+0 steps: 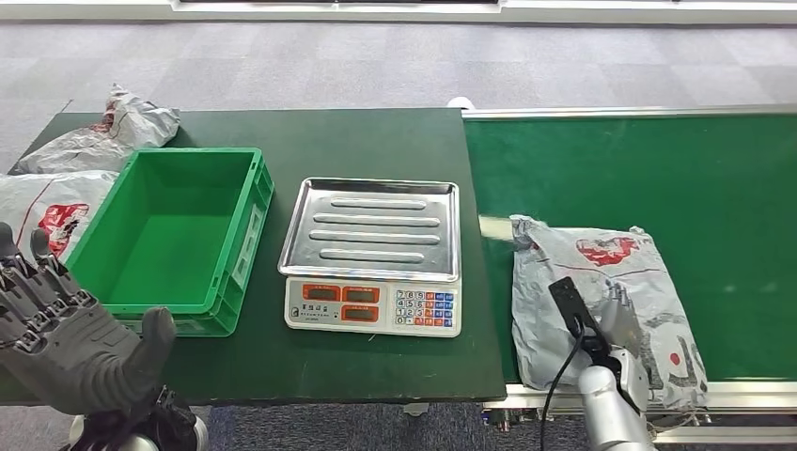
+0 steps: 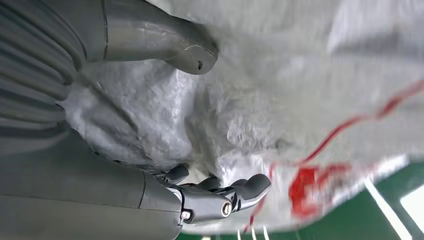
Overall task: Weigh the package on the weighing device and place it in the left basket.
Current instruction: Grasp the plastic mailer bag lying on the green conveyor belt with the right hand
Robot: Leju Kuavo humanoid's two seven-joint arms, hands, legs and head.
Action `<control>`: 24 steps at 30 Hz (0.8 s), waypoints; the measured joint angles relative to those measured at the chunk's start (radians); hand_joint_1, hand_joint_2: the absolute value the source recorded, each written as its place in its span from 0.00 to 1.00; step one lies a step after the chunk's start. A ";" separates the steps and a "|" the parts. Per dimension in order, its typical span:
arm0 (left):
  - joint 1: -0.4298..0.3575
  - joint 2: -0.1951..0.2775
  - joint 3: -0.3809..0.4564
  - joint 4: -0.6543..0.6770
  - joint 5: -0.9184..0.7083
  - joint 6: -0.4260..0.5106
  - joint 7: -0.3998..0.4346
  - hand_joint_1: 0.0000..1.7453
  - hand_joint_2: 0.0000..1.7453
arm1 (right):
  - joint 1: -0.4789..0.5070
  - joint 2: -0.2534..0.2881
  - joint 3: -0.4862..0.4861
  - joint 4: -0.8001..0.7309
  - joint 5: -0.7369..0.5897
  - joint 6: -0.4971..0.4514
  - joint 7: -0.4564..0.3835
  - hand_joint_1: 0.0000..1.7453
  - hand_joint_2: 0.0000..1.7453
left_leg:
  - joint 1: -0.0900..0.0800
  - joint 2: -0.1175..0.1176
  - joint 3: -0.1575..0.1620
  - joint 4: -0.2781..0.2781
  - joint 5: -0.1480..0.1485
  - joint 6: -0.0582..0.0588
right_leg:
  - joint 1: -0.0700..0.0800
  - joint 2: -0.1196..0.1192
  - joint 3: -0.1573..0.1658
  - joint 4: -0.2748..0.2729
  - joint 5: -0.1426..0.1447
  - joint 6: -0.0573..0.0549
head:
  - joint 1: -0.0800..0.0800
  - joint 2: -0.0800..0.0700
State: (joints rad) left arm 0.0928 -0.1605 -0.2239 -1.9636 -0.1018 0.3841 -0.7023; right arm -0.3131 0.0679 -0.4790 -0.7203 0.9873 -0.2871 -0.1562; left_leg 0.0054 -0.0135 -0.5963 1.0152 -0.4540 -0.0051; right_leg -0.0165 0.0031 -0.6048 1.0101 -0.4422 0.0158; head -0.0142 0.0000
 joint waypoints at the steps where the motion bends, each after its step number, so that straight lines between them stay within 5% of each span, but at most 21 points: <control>1: -0.002 0.000 0.000 0.002 0.000 -0.004 0.000 0.00 1.00 | 0.004 0.007 0.007 0.010 0.001 0.005 0.001 0.00 1.00 | 0.000 0.000 0.000 0.000 0.000 0.000 | 0.000 0.000 0.000 0.000 0.000 0.000 | 0.000 0.000; 24: -0.024 -0.005 0.000 0.025 -0.002 -0.010 0.000 0.00 1.00 | -0.009 0.040 0.047 0.146 0.007 -0.043 0.005 0.00 1.00 | 0.000 0.001 0.001 0.000 0.000 0.000 | 0.000 0.001 0.001 0.000 0.000 0.000 | 0.000 0.000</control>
State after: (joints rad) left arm 0.0692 -0.1655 -0.2239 -1.9381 -0.1038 0.3742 -0.7023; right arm -0.3223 0.1074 -0.4321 -0.5742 0.9947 -0.3305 -0.1513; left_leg 0.0049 -0.0127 -0.5956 1.0154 -0.4542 -0.0049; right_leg -0.0169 0.0038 -0.6039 1.0099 -0.4421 0.0159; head -0.0142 0.0000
